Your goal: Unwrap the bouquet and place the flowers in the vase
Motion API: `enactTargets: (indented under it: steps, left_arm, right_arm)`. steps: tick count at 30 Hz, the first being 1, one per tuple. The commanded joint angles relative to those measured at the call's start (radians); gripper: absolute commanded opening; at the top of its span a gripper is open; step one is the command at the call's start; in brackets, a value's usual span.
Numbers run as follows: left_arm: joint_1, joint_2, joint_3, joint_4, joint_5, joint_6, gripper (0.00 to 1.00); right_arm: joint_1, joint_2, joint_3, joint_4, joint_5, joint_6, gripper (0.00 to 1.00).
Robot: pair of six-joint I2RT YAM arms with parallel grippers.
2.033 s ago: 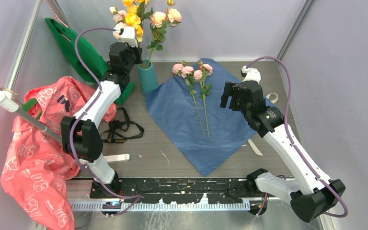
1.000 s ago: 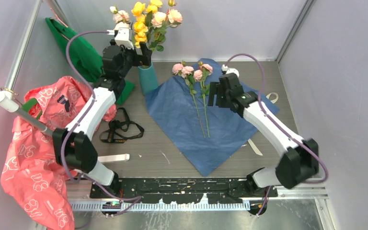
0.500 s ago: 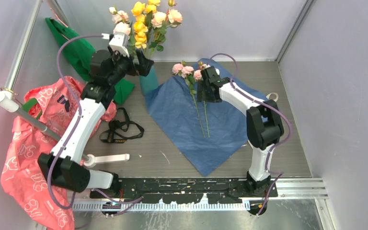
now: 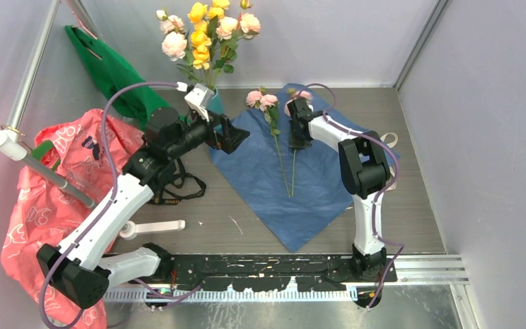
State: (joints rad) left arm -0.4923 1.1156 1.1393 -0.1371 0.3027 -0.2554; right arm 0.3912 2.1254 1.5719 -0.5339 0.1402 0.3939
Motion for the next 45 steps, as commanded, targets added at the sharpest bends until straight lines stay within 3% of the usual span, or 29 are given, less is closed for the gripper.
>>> enactTargets:
  steps: [1,9,11,19,25,28,45]
  left_arm:
    - [-0.015,-0.01,0.0,0.033,-0.028,0.003,1.0]
    - [-0.016,0.189,-0.007,0.192,0.07,-0.124,0.96]
    - [-0.015,0.277,0.027,0.233,0.112,-0.173,0.91]
    - [-0.013,0.473,0.213,0.362,0.297,-0.376,0.9]
    - [-0.014,0.564,0.278,0.651,0.451,-0.652,0.88]
    - [-0.02,0.609,0.32,0.714,0.491,-0.728,0.85]
    - [-0.082,0.596,0.289,0.613,0.473,-0.661,0.8]
  right_arm:
    - [-0.004,0.023,-0.011,0.007,-0.003,0.012,0.01]
    - [0.014,-0.239,-0.09,-0.016,0.08,-0.022,0.01]
    - [0.031,-0.321,-0.095,-0.049,0.124,-0.049,0.01]
    - [0.076,-0.627,-0.204,-0.067,0.109,-0.069,0.01]
    - [0.147,-0.76,-0.206,-0.128,0.127,-0.049,0.01]
    - [0.188,-0.803,-0.206,-0.144,0.138,-0.038,0.01]
    - [0.325,-0.916,-0.151,-0.181,0.182,-0.018,0.01]
